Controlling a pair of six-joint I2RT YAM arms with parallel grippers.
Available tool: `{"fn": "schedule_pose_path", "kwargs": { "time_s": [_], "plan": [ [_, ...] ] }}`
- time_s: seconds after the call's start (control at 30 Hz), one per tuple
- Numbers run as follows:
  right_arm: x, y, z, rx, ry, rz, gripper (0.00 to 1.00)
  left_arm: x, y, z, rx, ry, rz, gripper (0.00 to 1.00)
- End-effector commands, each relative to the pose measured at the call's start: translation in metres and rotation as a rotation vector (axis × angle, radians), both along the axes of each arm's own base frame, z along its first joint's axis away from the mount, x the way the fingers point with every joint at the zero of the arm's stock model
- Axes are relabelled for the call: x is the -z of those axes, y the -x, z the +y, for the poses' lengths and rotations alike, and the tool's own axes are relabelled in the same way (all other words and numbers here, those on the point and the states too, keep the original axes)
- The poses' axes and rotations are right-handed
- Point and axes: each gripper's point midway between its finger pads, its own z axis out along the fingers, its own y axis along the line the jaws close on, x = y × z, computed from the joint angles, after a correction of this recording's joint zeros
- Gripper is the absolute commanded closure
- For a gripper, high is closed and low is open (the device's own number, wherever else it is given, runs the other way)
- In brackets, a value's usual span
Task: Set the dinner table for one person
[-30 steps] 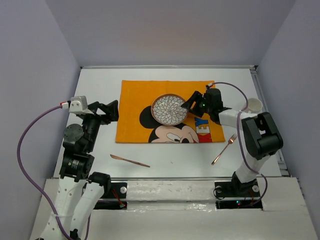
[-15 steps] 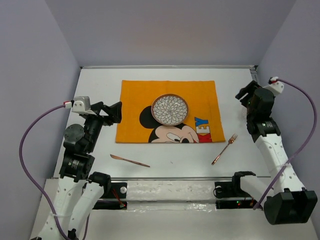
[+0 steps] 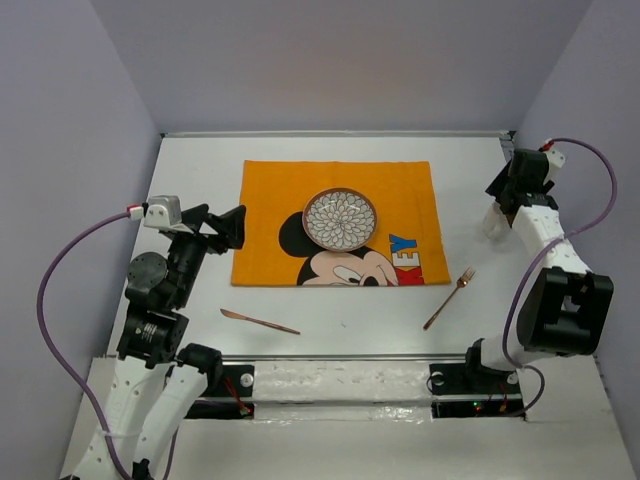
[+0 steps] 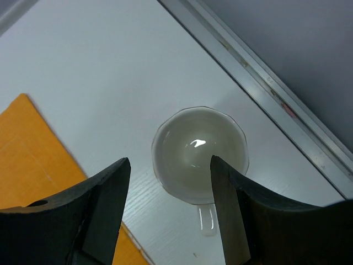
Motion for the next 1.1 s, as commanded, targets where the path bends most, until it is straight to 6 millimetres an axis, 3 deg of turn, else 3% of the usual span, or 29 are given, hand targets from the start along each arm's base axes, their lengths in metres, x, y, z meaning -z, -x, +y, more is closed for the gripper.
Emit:
{"fn": "schedule_pose_path", "kwargs": {
  "time_s": [0.0,0.13,0.27,0.4,0.47,0.5,0.57,0.63,0.73,0.87,0.93,0.97,1.0,1.03,1.07],
  "plan": [
    [0.004,-0.003,-0.008,0.001,-0.029,-0.005,0.34,-0.015,0.004,-0.001,0.006,0.005,-0.054,0.01],
    [0.021,-0.016,-0.002,-0.031,-0.065,0.015,0.36,-0.017,0.006,-0.003,0.019,0.006,-0.060,0.01],
    [0.032,-0.023,0.001,-0.040,-0.090,0.022,0.49,-0.018,0.007,-0.005,0.029,0.008,-0.061,0.01],
    [0.038,-0.029,0.002,-0.043,-0.108,0.024,0.52,-0.017,0.007,-0.006,0.032,0.007,-0.061,0.01],
    [0.040,-0.034,0.003,-0.056,-0.115,0.029,0.63,-0.018,0.007,-0.006,0.032,0.008,-0.062,0.01],
    [0.040,-0.035,0.003,-0.056,-0.114,0.027,0.63,-0.018,0.007,-0.006,0.032,0.010,-0.063,0.01],
    [0.040,-0.036,0.000,-0.049,-0.104,0.032,0.88,-0.017,0.007,-0.006,0.033,0.007,-0.061,0.01],
    [0.037,-0.035,-0.002,-0.043,-0.089,0.032,1.00,-0.018,0.007,-0.007,0.038,0.008,-0.062,0.01],
    [0.010,-0.029,-0.002,-0.039,-0.048,-0.028,1.00,-0.018,0.008,-0.008,0.044,0.008,-0.066,0.01],
    [-0.047,-0.039,0.030,-0.142,0.035,-0.138,1.00,-0.018,0.008,-0.009,0.052,0.009,-0.065,0.01],
    [-0.076,-0.054,0.066,-0.241,0.071,-0.185,1.00,-0.018,0.008,-0.010,0.053,0.008,-0.066,0.01],
    [-0.073,-0.065,0.081,-0.312,0.090,-0.165,1.00,-0.018,0.008,-0.010,0.055,0.009,-0.067,0.01],
    [-0.088,-0.075,0.103,-0.370,0.100,-0.192,1.00,-0.017,0.008,-0.010,0.053,0.008,-0.064,0.01],
    [-0.076,-0.088,0.116,-0.426,0.101,-0.157,1.00,-0.017,0.008,-0.009,0.050,0.007,-0.064,0.01],
    [-0.075,-0.095,0.128,-0.469,0.095,-0.150,1.00,-0.018,0.008,-0.009,0.049,0.008,-0.066,0.01]
  ]
}}
